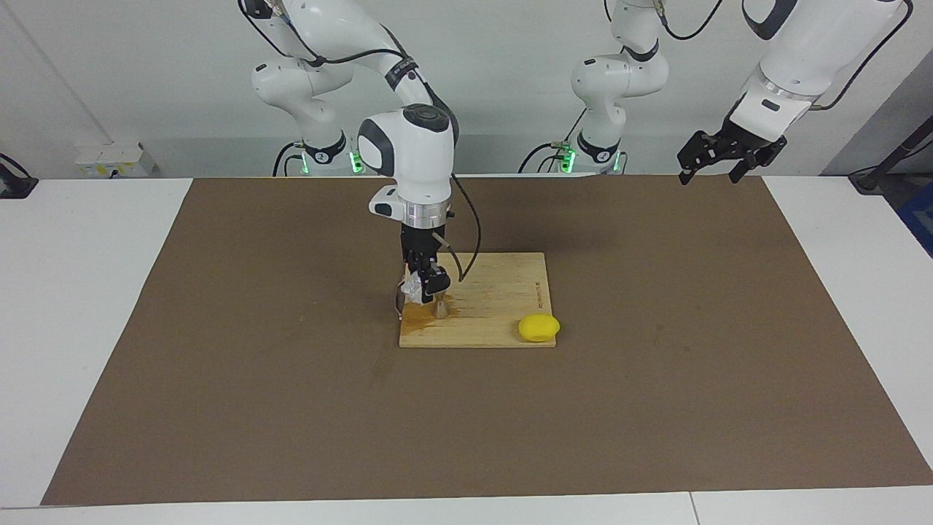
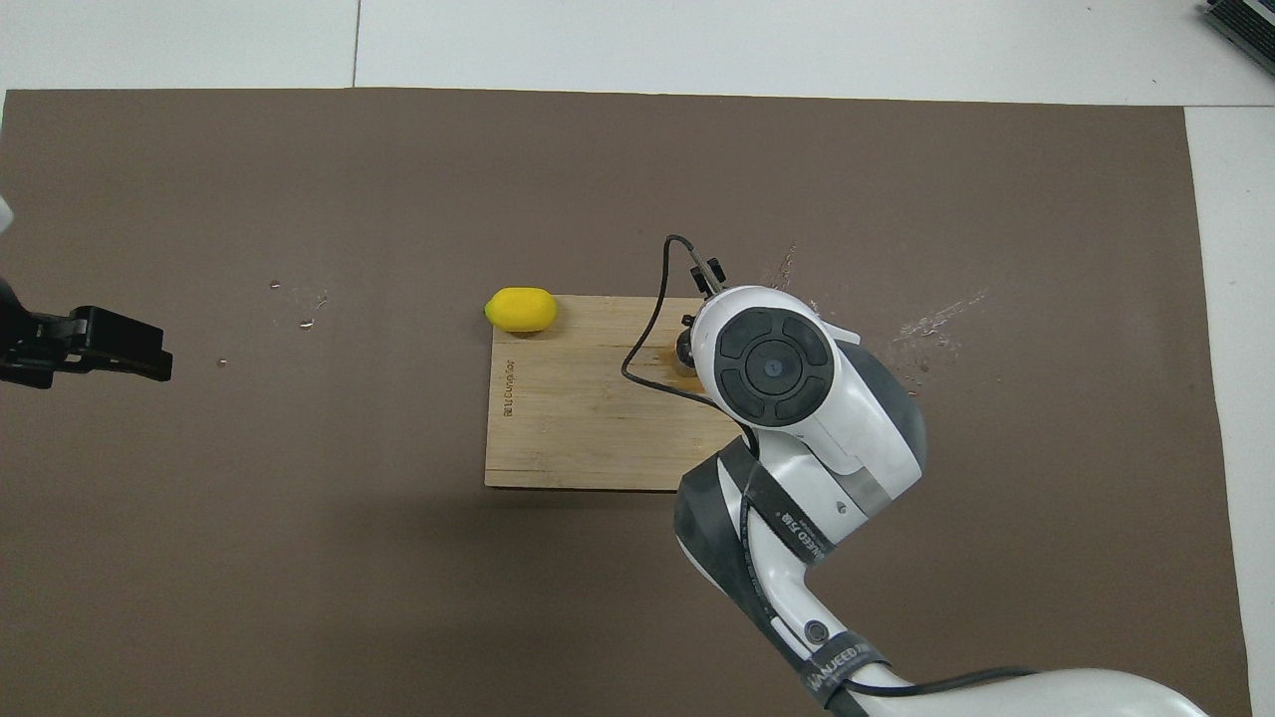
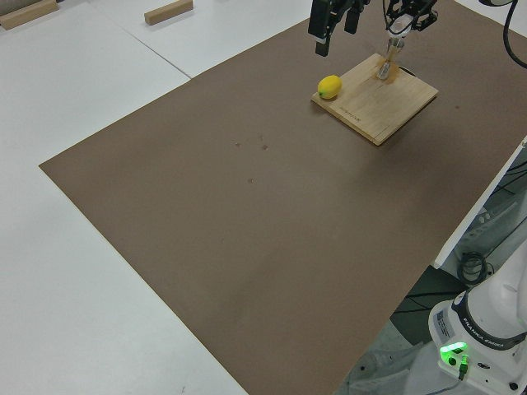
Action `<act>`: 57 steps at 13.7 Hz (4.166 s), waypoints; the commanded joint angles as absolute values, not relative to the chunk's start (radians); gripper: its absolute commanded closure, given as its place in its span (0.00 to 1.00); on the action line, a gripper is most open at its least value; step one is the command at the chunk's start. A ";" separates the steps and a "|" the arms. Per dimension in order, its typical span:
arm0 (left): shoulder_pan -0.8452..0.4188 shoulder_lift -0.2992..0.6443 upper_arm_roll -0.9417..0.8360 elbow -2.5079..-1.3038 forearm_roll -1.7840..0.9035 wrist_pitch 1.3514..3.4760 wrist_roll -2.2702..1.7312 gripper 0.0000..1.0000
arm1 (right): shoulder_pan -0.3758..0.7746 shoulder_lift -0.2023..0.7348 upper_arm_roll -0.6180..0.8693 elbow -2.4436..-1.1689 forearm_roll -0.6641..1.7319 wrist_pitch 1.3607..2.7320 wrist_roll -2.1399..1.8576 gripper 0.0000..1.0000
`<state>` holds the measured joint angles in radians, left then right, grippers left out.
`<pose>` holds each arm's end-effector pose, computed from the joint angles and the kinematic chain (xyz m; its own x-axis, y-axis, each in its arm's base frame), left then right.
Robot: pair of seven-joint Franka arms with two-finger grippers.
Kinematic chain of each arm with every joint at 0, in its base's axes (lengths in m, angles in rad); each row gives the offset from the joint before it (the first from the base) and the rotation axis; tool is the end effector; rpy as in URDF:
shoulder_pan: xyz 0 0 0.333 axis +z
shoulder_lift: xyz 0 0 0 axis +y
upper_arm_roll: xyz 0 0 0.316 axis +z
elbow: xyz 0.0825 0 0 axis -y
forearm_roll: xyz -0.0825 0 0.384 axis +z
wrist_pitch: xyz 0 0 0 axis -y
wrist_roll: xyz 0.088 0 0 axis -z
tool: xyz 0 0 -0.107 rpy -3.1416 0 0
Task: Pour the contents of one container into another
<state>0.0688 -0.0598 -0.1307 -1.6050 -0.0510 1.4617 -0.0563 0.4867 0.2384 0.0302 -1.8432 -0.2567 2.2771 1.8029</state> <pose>0.5226 -0.0405 0.6315 0.9962 -0.0101 -0.0861 -0.0068 -0.9992 0.0384 0.5579 0.3087 0.4177 0.3947 -0.9033 0.1681 -0.8778 -0.4247 -0.2216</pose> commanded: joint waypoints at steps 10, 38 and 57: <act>0.071 -0.066 -0.133 -1.612 -0.035 1.453 -0.054 0.00 | 0.350 0.255 0.038 -1.828 0.212 2.261 1.611 1.00; 0.071 -0.066 -0.132 -1.612 -0.035 1.453 -0.054 0.00 | -0.199 0.312 0.032 -2.042 0.841 2.112 0.899 0.00; 0.071 -0.066 -0.133 -1.612 -0.035 1.454 -0.054 0.00 | -0.100 0.005 0.057 -1.703 -0.003 1.745 0.106 0.00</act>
